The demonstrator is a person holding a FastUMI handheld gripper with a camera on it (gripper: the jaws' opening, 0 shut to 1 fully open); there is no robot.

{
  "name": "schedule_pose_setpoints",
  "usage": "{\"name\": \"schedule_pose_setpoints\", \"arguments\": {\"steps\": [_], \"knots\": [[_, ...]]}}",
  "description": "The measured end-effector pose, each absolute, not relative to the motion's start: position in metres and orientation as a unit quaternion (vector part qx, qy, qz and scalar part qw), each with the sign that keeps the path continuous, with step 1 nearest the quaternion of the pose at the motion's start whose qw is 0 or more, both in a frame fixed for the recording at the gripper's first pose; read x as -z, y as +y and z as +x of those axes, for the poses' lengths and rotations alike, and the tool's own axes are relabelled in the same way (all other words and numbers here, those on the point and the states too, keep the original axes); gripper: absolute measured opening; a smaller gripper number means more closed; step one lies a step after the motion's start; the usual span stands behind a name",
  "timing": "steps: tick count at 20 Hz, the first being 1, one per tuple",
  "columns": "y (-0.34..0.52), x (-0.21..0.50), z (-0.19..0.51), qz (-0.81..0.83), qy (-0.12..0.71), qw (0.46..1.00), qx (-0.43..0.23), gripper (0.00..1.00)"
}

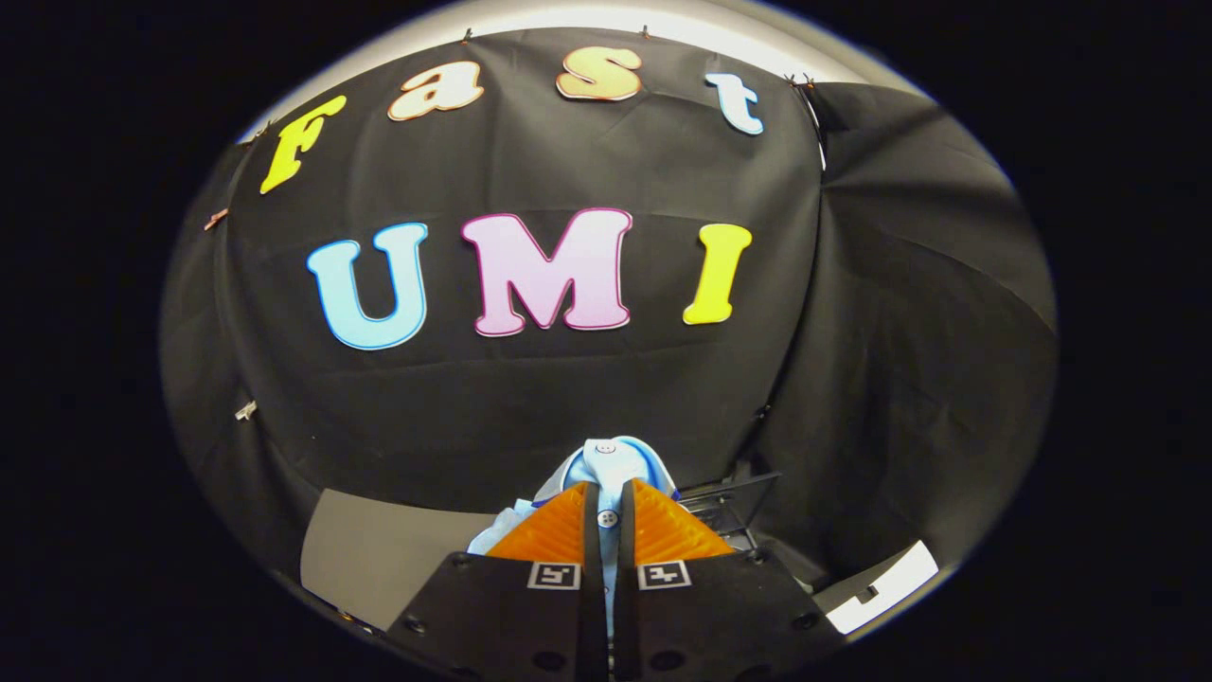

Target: Put the clothes into the washing machine and then close the washing machine lid.

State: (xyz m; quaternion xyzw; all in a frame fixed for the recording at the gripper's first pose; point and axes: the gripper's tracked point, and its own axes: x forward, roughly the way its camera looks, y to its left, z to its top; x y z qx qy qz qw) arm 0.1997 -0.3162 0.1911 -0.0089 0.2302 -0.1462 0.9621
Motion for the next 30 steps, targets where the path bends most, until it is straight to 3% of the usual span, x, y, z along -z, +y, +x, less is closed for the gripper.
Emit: {"name": "schedule_pose_setpoints", "arguments": {"steps": [13, 30], "knots": [[-0.404, -0.101, 0.202, -0.02, 0.298, 0.938, 0.177, 0.08], [-0.449, 0.126, 0.158, 0.001, 0.422, 0.891, 0.168, 0.08]]}}
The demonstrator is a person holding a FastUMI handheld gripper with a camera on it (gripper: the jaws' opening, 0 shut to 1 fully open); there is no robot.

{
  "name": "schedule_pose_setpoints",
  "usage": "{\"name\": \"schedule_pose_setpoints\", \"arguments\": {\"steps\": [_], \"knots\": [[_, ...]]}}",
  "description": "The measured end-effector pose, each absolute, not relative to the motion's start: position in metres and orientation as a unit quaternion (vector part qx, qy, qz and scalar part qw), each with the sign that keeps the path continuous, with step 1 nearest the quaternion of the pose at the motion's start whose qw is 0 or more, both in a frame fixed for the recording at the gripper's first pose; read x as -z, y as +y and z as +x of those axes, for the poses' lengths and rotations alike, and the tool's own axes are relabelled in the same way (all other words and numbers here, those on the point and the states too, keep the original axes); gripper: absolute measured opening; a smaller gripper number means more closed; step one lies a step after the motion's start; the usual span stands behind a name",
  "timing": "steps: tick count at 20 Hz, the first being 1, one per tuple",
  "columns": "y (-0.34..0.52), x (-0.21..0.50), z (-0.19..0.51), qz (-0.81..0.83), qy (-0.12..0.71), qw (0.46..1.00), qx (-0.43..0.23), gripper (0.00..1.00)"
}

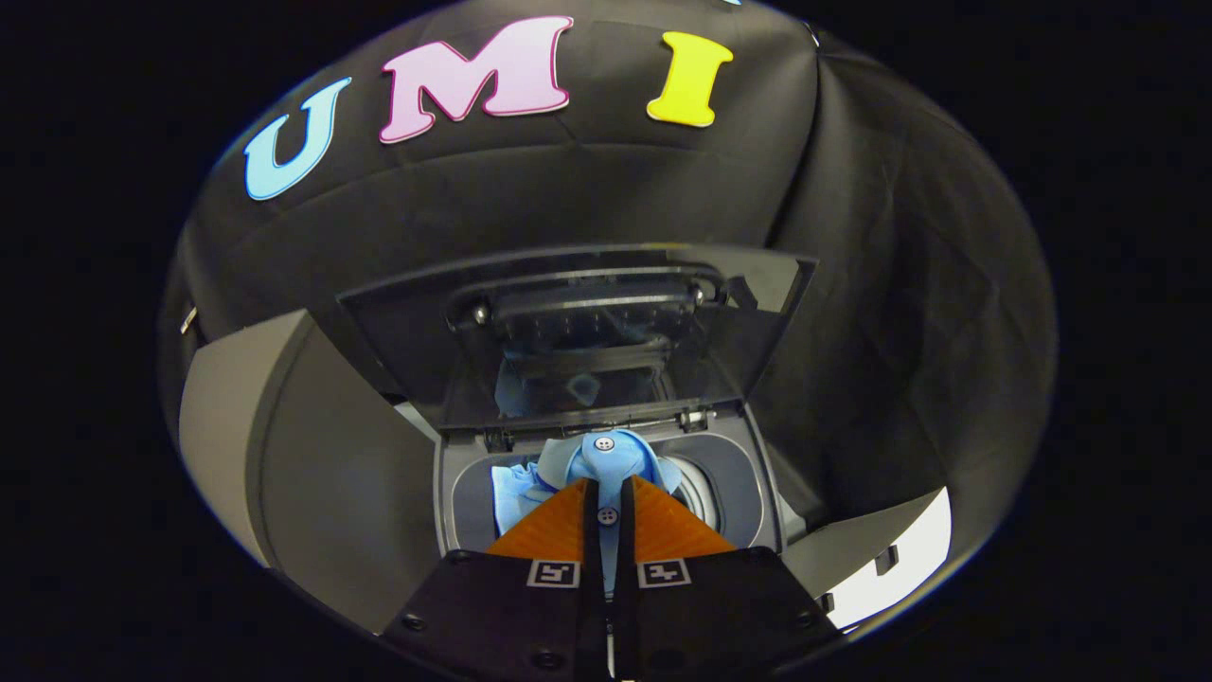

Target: Put the clothes into the washing machine and then close the washing machine lid.

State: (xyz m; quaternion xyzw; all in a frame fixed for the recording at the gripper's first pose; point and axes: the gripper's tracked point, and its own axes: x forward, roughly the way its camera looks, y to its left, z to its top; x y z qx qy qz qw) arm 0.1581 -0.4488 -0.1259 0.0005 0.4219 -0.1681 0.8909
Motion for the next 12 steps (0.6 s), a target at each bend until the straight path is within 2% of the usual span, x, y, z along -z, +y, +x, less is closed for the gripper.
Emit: {"name": "schedule_pose_setpoints", "arguments": {"steps": [12], "knots": [[-0.466, 0.238, 0.143, -0.011, 0.485, 0.862, 0.148, 0.07]]}}
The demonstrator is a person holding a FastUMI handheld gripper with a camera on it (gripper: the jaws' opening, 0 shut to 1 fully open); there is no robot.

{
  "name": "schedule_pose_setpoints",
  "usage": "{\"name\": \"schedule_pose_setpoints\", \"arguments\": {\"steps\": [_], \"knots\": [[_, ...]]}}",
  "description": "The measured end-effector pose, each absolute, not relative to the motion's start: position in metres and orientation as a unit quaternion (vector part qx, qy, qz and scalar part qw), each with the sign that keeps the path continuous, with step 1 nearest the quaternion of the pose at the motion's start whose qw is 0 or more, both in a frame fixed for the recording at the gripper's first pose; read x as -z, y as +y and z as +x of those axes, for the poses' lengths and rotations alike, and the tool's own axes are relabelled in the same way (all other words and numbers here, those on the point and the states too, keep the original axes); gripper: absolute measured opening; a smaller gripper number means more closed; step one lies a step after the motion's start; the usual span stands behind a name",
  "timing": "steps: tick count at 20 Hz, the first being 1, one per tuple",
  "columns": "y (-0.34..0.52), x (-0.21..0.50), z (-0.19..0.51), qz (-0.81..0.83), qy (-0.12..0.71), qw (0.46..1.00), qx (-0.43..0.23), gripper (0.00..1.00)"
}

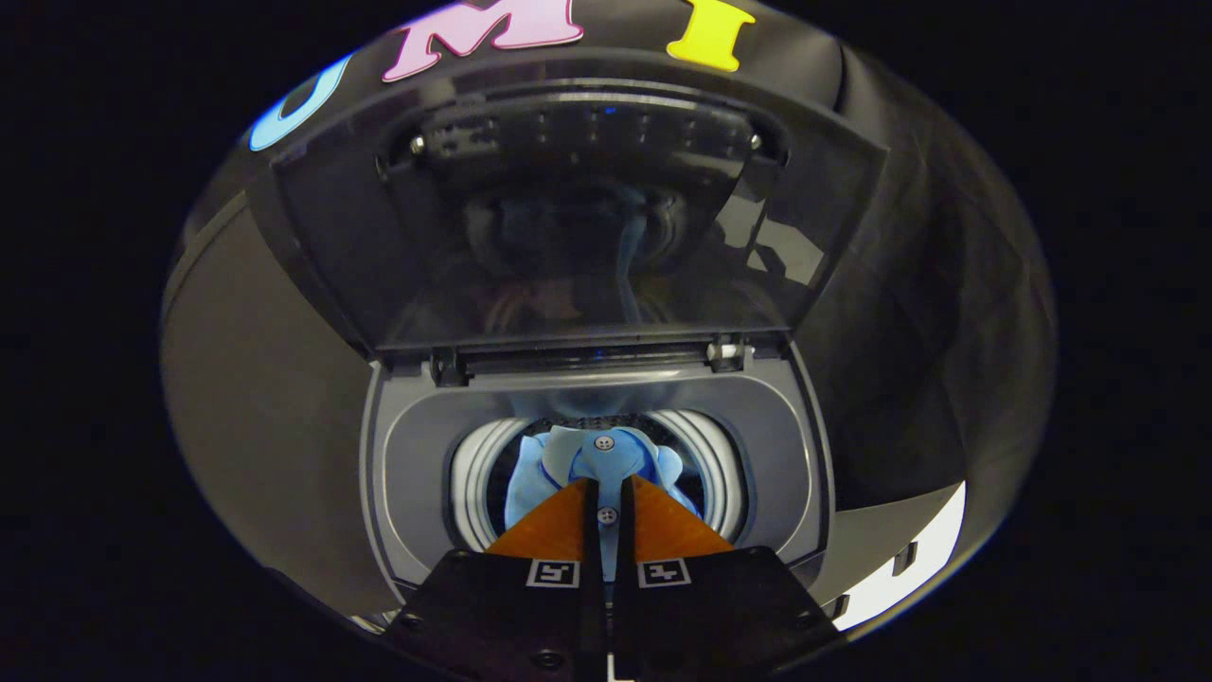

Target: Put the clothes into the washing machine and then close the washing machine lid.

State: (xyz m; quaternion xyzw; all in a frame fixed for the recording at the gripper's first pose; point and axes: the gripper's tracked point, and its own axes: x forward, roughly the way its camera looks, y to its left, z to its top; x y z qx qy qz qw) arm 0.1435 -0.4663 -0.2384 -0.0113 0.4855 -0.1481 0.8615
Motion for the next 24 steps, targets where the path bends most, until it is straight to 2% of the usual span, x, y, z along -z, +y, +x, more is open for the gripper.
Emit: {"name": "schedule_pose_setpoints", "arguments": {"steps": [11, 15, 16, 22, 24], "knots": [[-0.47, 0.323, 0.131, -0.016, 0.547, 0.828, 0.124, 0.08], [-0.477, 0.342, 0.125, -0.019, 0.568, 0.812, 0.13, 0.08], [-0.485, 0.344, 0.12, -0.037, 0.579, 0.802, 0.14, 0.1], [-0.481, 0.349, 0.128, -0.002, 0.568, 0.812, 0.136, 1.0], [-0.481, 0.35, 0.126, -0.007, 0.569, 0.812, 0.13, 1.0]]}}
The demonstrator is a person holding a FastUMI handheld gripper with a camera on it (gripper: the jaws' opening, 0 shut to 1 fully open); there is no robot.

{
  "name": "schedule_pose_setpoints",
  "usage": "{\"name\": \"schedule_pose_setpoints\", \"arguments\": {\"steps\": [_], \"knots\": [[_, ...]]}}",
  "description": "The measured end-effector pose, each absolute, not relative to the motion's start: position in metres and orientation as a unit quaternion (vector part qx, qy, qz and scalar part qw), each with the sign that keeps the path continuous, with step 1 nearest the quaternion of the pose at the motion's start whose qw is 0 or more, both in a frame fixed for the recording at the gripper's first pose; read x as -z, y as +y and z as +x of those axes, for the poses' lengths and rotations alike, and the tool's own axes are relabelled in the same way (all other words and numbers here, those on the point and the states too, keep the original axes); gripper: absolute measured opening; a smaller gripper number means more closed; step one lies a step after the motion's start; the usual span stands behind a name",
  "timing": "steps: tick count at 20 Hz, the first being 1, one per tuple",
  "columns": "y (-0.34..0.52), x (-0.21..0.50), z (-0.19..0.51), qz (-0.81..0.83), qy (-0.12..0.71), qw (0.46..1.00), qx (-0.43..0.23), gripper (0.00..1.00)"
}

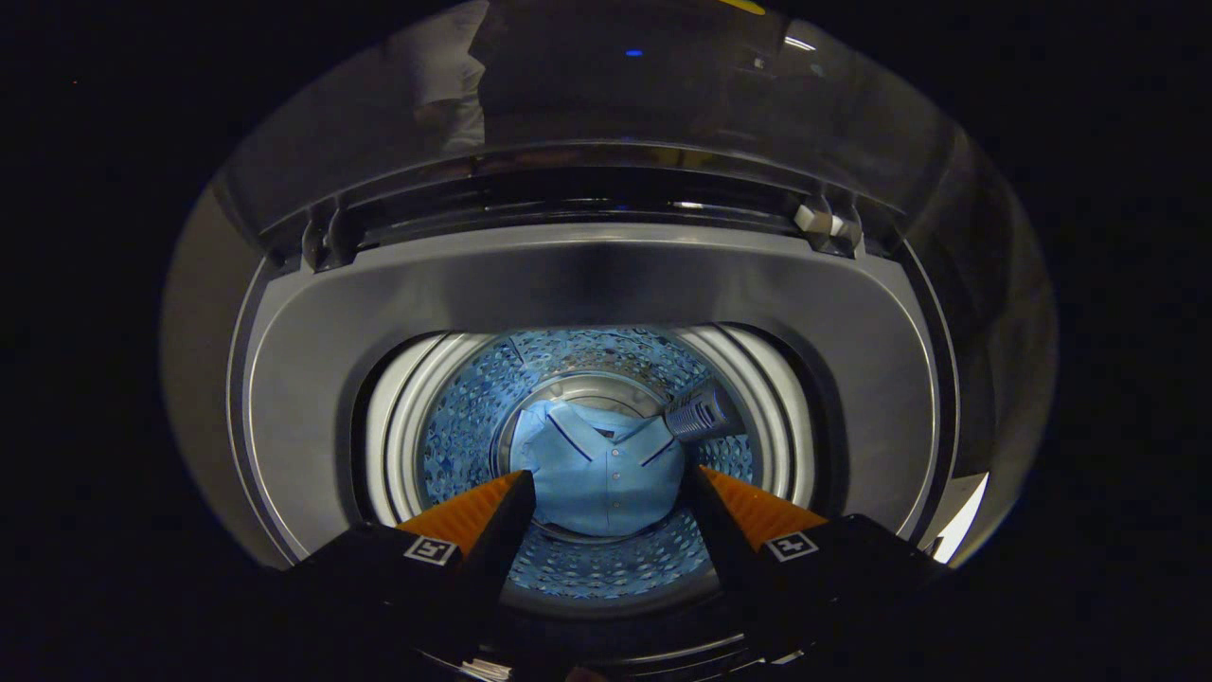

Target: Put the clothes into the washing machine and then close the washing machine lid.

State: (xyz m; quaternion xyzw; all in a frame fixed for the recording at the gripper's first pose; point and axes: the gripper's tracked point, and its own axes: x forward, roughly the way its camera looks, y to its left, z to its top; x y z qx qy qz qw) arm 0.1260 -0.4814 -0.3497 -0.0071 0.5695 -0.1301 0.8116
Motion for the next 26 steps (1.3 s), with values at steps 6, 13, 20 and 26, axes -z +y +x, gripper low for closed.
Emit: {"name": "schedule_pose_setpoints", "arguments": {"steps": [6, 13, 20, 26], "knots": [[-0.476, 0.32, 0.128, 0.0, 0.543, 0.83, 0.13, 1.0], [-0.472, 0.234, 0.146, -0.009, 0.463, 0.876, 0.131, 1.0], [-0.467, 0.151, 0.179, -0.012, 0.393, 0.91, 0.131, 1.0], [-0.463, 0.087, 0.214, -0.008, 0.332, 0.935, 0.122, 1.0]]}}
